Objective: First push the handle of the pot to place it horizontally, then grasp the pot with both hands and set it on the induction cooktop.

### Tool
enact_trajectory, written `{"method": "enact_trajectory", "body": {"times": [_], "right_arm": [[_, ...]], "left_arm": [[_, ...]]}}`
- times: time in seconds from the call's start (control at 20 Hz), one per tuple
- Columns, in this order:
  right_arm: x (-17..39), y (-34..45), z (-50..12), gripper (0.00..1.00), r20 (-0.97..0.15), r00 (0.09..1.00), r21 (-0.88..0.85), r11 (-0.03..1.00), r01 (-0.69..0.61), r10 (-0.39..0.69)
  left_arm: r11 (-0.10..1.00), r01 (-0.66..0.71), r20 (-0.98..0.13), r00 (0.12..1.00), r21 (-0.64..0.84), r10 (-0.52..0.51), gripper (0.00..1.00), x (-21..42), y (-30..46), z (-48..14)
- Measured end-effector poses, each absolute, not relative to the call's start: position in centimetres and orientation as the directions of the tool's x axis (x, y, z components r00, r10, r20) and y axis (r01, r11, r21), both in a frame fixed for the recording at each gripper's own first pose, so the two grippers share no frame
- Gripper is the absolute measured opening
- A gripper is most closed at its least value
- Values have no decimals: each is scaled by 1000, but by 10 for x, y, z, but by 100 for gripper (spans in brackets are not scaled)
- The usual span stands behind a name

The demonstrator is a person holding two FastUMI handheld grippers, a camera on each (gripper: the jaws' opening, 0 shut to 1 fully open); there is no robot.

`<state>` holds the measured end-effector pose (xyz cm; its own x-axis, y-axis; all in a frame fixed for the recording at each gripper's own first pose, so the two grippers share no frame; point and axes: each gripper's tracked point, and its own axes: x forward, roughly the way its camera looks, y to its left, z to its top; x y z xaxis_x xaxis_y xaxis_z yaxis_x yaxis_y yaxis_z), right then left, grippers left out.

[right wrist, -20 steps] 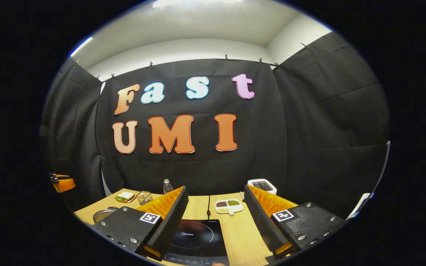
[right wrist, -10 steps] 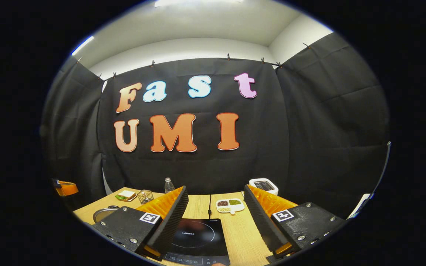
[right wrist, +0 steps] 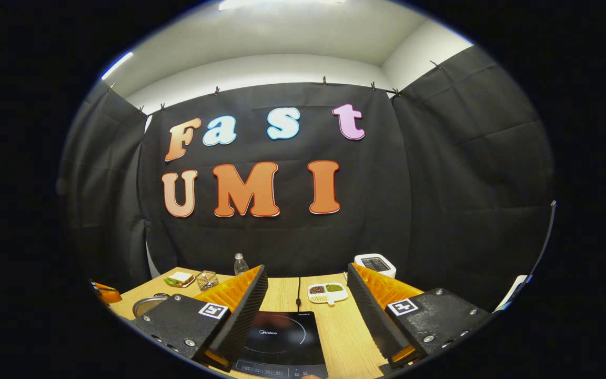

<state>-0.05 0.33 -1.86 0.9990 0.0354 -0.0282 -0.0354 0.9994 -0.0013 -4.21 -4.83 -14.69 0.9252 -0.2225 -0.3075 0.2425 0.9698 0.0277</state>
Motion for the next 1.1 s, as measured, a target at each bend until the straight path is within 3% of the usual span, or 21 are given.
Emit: {"method": "enact_trajectory", "body": {"times": [1.1], "right_arm": [[9,-21,-42,95,-71,998,30,1000,1,1]], "left_arm": [[963,254,-650,719,-83,-246,2,-91,-57,-311]]}}
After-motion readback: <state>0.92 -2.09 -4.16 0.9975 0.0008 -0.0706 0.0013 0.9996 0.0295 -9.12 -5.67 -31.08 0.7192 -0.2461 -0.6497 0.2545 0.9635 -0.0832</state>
